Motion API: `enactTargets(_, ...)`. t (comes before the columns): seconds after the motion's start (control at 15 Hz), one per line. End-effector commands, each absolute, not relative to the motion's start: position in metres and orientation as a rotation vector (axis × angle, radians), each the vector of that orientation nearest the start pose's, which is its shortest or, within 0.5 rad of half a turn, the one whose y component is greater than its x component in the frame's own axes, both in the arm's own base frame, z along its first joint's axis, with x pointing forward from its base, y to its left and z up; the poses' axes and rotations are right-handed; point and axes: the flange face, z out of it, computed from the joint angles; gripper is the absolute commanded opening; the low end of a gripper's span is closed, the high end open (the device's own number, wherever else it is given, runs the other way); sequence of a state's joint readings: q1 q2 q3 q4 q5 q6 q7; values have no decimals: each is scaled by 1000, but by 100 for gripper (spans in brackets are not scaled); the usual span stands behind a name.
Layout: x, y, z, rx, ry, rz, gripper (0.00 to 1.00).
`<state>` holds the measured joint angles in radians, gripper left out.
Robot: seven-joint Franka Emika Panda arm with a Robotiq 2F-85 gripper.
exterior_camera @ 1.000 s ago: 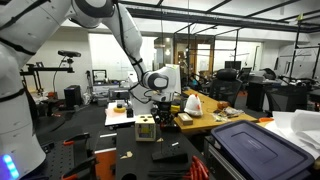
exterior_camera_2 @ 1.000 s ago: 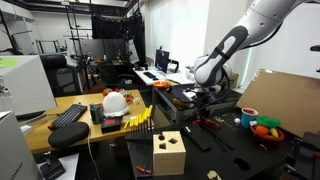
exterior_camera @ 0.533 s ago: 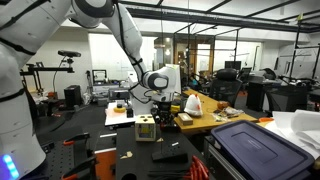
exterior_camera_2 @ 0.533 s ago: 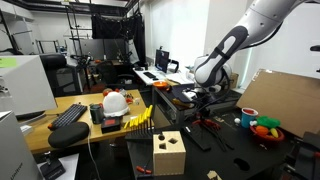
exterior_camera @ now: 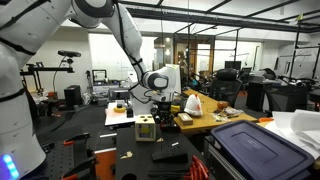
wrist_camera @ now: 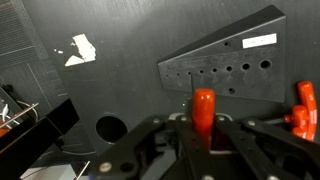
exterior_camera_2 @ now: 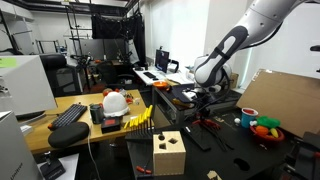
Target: Move the red object to the next hole
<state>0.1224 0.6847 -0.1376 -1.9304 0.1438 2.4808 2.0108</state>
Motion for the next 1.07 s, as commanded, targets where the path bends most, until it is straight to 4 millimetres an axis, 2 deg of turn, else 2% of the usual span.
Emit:
enactTargets(0.0, 599, -5, 129, -1530, 2857, 110, 2)
enactTargets(0.6, 589, -1, 139, -1518, 2867, 104, 2)
enactTargets(1.0, 591, -3, 132, -1503, 2880, 95, 2)
